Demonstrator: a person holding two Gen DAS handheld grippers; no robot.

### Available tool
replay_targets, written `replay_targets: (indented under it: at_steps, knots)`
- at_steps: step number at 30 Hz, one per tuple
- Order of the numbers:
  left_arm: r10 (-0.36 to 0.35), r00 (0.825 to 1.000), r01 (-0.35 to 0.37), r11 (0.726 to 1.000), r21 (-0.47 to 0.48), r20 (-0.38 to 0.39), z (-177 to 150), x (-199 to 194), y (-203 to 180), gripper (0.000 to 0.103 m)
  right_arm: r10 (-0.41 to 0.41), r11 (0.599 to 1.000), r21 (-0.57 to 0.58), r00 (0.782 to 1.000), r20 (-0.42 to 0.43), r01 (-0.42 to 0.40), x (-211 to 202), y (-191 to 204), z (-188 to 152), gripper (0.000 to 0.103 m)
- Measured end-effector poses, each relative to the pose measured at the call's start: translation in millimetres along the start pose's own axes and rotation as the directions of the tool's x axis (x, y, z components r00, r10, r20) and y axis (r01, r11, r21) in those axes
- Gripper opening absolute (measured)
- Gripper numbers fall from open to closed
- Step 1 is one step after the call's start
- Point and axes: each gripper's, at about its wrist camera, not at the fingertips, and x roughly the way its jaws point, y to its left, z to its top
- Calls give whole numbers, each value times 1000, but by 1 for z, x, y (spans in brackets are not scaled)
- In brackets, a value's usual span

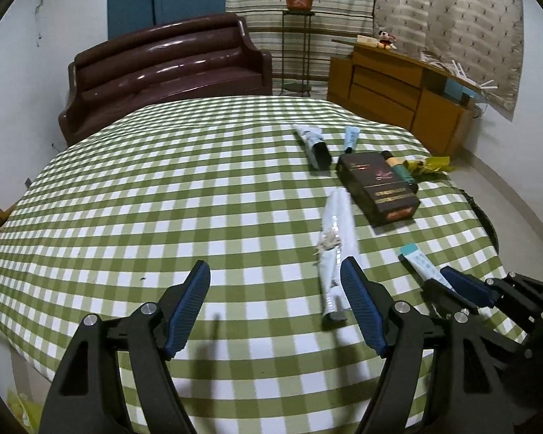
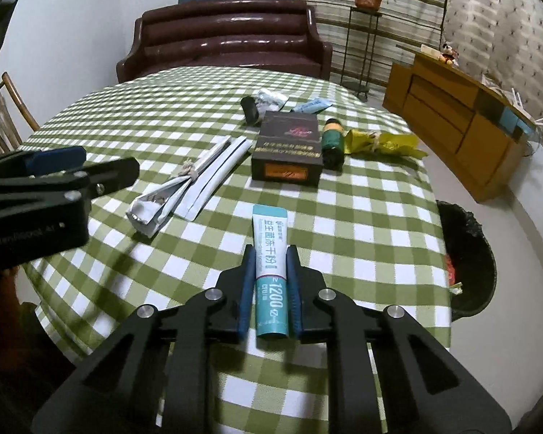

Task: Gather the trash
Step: 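Grasp the white-and-teal toothpaste tube with the right gripper while the left gripper grasps the white paper strip, then carry the toothpaste tube in the right gripper while the left gripper carries the paper strip to the wastebasket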

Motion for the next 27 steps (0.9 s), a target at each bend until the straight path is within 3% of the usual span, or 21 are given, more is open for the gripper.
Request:
replay_targets:
  at_steps: [7,10,16,18,24,27]
  knots:
    - [-24,999,25,999,23,-26,-2,14,-12,72,-19,999,44,1000,23,18,-2,-17,4,17]
    - [-24,999,25,999,36,-35,-3,20,-15,66,-20,998,62,1000,22,19,0,-22,5,17]
    - [-44,997,47,998,34,-69,-5,30,-14,48,-20,997,75,1000,16,19,3,-26,4,17]
    - [-79,995,82,996,30,-67,-6,30,-14,36,-20,997,78,1000,15,19,3,-26,4,17]
    - [-131,989,133,990,40,-64,-7,29,-16,15,-21,996,86,1000,12,20,5,-27,3,17]
    - [-130,990,133,990,49,-61,-8,28,-18,12,-22,996,87,1000,12,21,5,-27,3,17]
